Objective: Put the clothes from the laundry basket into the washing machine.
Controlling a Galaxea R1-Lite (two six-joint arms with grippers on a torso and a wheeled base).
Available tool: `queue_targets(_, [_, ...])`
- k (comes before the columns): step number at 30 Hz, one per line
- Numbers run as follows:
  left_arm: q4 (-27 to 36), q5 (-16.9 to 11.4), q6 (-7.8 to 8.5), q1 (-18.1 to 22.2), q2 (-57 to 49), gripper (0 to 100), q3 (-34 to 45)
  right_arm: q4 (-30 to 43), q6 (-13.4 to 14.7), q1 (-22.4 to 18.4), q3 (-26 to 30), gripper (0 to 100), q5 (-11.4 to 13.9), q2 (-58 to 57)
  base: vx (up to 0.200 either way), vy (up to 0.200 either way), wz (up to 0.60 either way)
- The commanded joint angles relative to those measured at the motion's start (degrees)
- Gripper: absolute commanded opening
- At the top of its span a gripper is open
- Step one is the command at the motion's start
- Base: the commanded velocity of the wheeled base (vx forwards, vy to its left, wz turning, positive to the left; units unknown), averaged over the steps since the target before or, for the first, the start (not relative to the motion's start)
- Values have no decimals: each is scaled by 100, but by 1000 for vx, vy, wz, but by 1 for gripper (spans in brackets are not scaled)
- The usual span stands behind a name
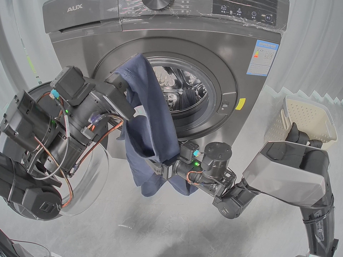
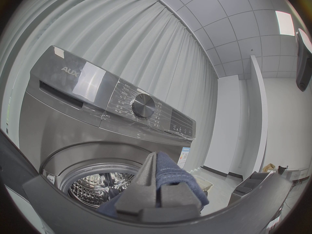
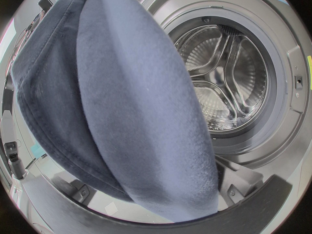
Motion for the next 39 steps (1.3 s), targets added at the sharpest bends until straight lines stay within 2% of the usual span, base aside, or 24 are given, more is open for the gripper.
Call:
queue_targets(1, [-3, -8, -13, 19, 7, 0, -14, -50, 14, 4, -15, 0, -9, 75, 0, 0, 0])
queue_targets(5, [-3, -8, -21, 36, 7, 0, -14, -120, 41, -84, 46, 0, -9, 5, 0, 0, 0])
queue_targets(10, [6, -8, -30, 63, -11, 0, -5, -357, 111, -470, 784, 0, -18, -540, 0, 0, 0])
queue_targets(14, [14, -8, -30, 142, 24, 0, 48, -612, 269, -734, 1408, 0, -26, -953, 0, 0, 0])
queue_targets(16, [14, -17, -21, 239, 68, 0, 100, -841, 331, -840, 1655, 0, -26, -1120, 0, 0, 0])
queue_targets(23, [-3, -34, 5, 318, 385, 0, 584, -867, 577, -1042, 2323, 0, -18, -2034, 0, 0, 0])
queue_targets(27, [-3, -43, 40, 309, 587, 0, 768, -858, 577, -980, 2340, 0, -114, -2518, 0, 0, 0])
queue_targets(31, [-3, -324, 67, 309, 666, 0, 1164, -858, 559, -945, 2305, 0, -299, -2693, 0, 0, 0])
queue_targets(33, [-3, -465, 163, 318, 798, 0, 1419, -858, 559, -919, 2270, 0, -299, -2737, 0, 0, 0])
queue_targets(36, [-12, -509, 304, 326, 1088, 0, 1612, -858, 568, -822, 2208, 0, -308, -2808, 0, 0, 0])
queue_targets(39, [-12, -509, 339, 318, 1272, 0, 1639, -858, 568, -743, 2164, 0, -316, -2887, 0, 0, 0])
